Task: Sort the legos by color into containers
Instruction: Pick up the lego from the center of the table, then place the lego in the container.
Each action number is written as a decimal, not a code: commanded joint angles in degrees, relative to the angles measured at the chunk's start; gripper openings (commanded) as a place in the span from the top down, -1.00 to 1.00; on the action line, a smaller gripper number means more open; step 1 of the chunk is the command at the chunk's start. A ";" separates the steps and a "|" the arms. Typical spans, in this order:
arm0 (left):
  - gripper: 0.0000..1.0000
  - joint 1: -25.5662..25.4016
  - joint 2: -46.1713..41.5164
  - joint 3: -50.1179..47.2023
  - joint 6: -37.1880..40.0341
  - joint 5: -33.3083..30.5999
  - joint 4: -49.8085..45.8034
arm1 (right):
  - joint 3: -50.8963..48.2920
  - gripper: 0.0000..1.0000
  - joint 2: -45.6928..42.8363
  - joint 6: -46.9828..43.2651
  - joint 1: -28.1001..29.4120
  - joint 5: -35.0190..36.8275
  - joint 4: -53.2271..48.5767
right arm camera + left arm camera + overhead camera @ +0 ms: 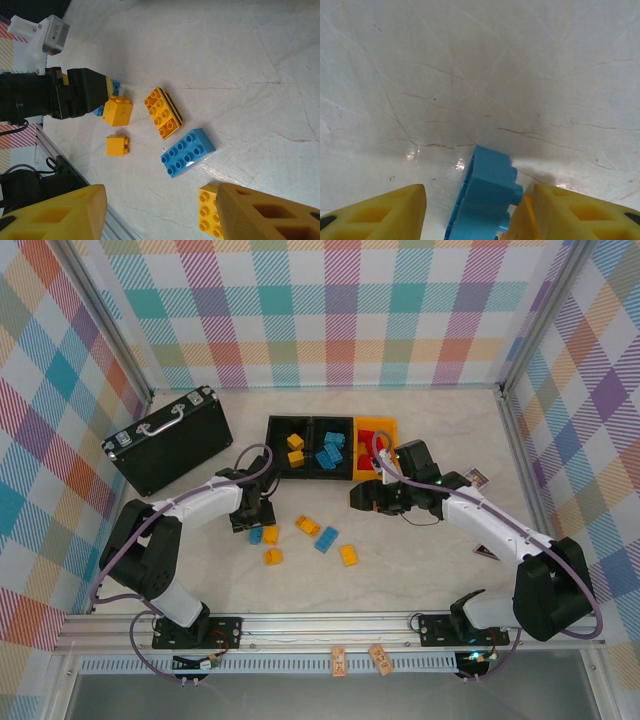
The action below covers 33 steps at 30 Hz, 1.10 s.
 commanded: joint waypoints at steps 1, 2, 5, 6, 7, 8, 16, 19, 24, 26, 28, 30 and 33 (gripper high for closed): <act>-0.07 -0.38 -0.60 -1.37 -1.32 -1.90 0.18 | 1.19 -0.19 0.27 -0.50 0.49 0.01 0.00; -0.04 -0.37 -0.53 -1.89 -1.53 -1.90 0.43 | 1.19 -0.19 0.30 -0.50 0.60 0.06 0.06; 0.16 -0.33 -0.54 -3.37 -1.97 -1.34 1.50 | 1.14 -0.19 0.43 -0.55 0.62 0.27 0.20; 0.25 -0.40 -0.54 -3.70 -2.10 -1.21 1.76 | 1.10 -0.19 0.48 -0.50 0.62 0.34 0.16; 0.31 -0.35 -0.58 -3.84 -2.05 -1.24 1.71 | 1.10 -0.19 0.61 -0.48 0.62 0.35 0.24; 0.39 -0.35 -0.60 -3.75 -2.02 -1.37 1.60 | 1.10 -0.19 0.57 -0.50 0.62 0.35 0.32; 0.68 -0.34 -2.55 1.41 -0.14 -2.47 -1.76 | 1.10 -0.18 0.83 -0.47 0.63 0.62 0.92; 0.68 -0.46 -2.43 5.17 0.71 -1.56 -2.78 | 1.17 -0.19 0.74 -0.49 0.63 0.76 1.07; 0.68 -2.03 -0.03 13.27 1.95 -0.54 -4.18 | 1.19 -0.18 0.26 -0.50 0.62 1.40 1.02; 0.68 -2.65 1.60 16.45 2.15 0.54 -4.25 | 1.19 -0.19 -0.09 -0.56 0.62 1.97 0.77; 0.68 -3.41 3.60 20.11 2.42 1.68 -3.76 | 0.95 -0.19 -0.84 -0.54 0.67 2.58 0.60; 0.68 -4.20 5.90 23.77 2.61 2.58 -3.60 | 0.58 -0.19 -1.58 -0.44 0.54 3.18 0.57; 0.69 -5.22 9.75 29.59 2.86 3.39 -3.51 | -0.21 -0.19 -2.81 -0.24 0.45 3.93 0.29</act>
